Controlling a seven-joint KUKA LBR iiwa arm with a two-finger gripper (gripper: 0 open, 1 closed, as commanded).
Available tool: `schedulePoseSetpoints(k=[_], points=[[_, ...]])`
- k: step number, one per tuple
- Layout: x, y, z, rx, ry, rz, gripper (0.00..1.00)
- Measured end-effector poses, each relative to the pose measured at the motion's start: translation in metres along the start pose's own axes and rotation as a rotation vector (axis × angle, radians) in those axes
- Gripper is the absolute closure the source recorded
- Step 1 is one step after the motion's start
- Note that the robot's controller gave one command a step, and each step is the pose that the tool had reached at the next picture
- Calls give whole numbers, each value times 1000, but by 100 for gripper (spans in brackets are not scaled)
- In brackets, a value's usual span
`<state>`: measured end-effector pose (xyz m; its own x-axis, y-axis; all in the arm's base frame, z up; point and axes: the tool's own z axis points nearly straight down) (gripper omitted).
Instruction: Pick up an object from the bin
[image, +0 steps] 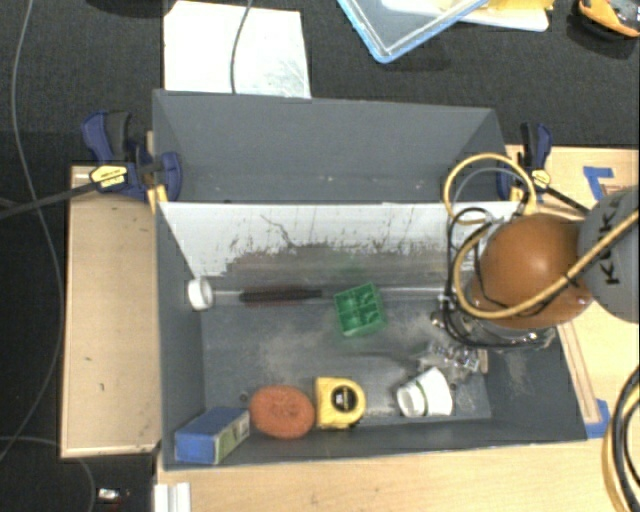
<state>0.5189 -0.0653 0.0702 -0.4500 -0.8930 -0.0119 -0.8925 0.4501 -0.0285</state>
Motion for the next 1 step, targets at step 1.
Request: schedulePoseSetpoints(k=[1], points=[[1, -2, 0, 1, -2, 60, 100]])
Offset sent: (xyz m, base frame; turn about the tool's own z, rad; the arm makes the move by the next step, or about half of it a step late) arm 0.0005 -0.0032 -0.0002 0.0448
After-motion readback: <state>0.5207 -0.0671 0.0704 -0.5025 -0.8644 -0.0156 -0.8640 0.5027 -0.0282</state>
